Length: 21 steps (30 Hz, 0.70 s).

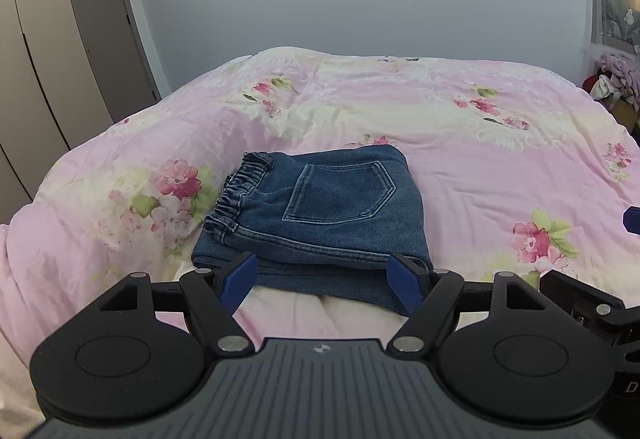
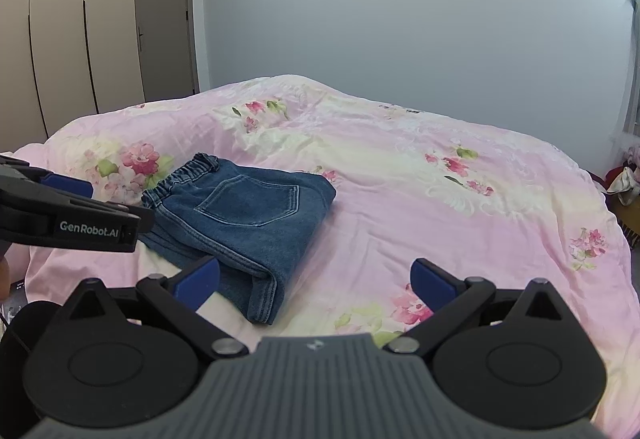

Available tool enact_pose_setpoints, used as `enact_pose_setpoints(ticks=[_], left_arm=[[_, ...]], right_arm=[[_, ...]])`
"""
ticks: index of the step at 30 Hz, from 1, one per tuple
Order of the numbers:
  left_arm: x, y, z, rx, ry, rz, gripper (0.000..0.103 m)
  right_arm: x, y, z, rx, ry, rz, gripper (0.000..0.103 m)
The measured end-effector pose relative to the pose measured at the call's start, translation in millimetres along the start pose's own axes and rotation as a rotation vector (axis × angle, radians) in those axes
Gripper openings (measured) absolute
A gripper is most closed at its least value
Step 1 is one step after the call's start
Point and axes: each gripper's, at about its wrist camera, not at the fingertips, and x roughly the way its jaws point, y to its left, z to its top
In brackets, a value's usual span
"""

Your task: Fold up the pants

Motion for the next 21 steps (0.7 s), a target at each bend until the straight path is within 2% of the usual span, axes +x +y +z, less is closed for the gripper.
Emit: enact_pose_setpoints(ticks=[21], left_arm=[[-4.3,-1.2,2.7,-0.014,-0.007,-0.013,0.087]], right_arm=[[-1.9,-5.5,-4.2,0.018,0.007,0.021,0.098]])
